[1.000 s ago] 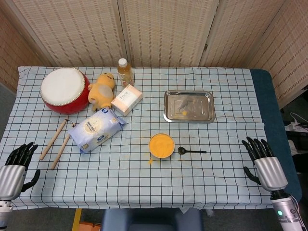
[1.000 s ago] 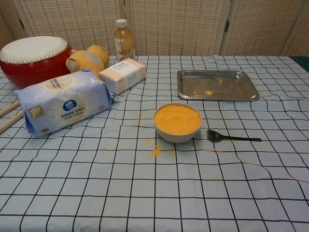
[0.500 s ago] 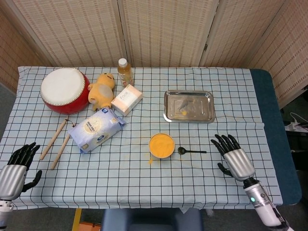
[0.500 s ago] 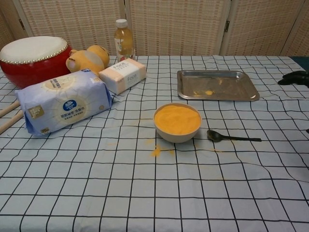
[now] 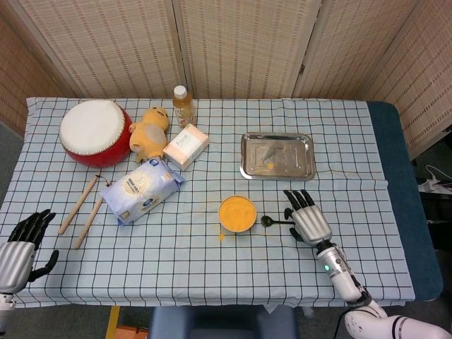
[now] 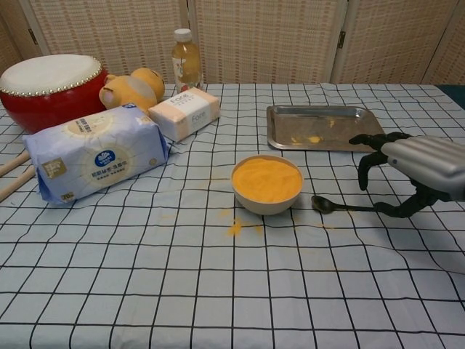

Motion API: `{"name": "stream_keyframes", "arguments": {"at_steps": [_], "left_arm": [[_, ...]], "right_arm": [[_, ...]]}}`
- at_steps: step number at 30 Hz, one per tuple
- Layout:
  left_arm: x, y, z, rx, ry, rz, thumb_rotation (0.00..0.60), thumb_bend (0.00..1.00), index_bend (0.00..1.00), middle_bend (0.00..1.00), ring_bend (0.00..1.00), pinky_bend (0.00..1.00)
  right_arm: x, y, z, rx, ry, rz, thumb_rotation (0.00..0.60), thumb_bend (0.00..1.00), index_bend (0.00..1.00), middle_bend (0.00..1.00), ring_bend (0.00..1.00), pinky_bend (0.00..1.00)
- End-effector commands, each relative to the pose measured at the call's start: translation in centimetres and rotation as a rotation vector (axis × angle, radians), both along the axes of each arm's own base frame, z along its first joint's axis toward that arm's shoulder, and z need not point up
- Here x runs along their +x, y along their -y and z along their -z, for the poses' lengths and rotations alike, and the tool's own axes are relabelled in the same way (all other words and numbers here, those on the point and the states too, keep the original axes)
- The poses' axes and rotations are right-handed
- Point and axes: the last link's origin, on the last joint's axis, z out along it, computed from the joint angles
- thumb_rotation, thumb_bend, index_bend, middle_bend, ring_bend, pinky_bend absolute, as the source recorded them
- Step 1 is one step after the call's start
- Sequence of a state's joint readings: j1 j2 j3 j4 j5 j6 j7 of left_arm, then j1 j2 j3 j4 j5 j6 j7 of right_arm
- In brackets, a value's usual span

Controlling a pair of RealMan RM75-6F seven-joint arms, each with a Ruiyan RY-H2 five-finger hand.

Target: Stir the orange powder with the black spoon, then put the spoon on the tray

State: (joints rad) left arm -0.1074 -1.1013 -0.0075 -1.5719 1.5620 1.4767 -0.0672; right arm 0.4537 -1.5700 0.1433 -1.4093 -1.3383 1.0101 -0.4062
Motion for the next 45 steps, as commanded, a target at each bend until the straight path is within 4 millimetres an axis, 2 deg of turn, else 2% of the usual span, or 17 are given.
{"name": "stream_keyframes", "arguments": {"at_steps": [1, 15, 21, 26, 33, 45], "left_arm": [[-0.1, -0.1, -0.1, -0.001, 0.004, -0.002, 0.6, 0.43, 0.0, 0.0, 0.0, 0.11], [-0.2, -0.1, -0.2, -0.014, 0.013, -0.007, 0.6, 0.43, 0.0, 0.0, 0.0, 0.11], [-0.3, -0.1, -0.3, -0.015, 0.015, -0.008, 0.6, 0.43, 0.0, 0.0, 0.0, 0.11], [-0.3, -0.1, -0.4, -0.015, 0.016, -0.006, 0.6, 0.43, 0.0, 0.0, 0.0, 0.11], [-0.4, -0.2, -0.2, -0.024, 0.012, -0.012, 0.6, 0.44, 0.0, 0.0, 0.0, 0.11], [-0.4, -0.1, -0.3, -0.022, 0.011, -0.019, 0.6, 0.44, 0.0, 0.0, 0.0, 0.11]], "right_arm": [[0.4, 0.8, 0.9, 0.004, -0.002, 0.011, 0.6, 0.28, 0.46, 0.0, 0.0, 0.0], [1.3, 1.9, 3.6, 0.042, -0.014, 0.022, 0.6, 0.28, 0.47, 0.0, 0.0, 0.0], [1.5, 2.0, 4.1, 0.05, -0.013, 0.024, 0.6, 0.32, 0.49, 0.0, 0.0, 0.0], [1.3, 2.0, 4.3, 0.049, -0.025, 0.026, 0.6, 0.38, 0.5, 0.0, 0.0, 0.0], [1.0, 2.1, 4.2, 0.046, -0.036, 0.035, 0.6, 0.39, 0.53, 0.0, 0.0, 0.0], [0.7, 1.6, 4.2, 0.056, -0.072, 0.028, 0.6, 0.4, 0.46, 0.0, 0.0, 0.0]]}}
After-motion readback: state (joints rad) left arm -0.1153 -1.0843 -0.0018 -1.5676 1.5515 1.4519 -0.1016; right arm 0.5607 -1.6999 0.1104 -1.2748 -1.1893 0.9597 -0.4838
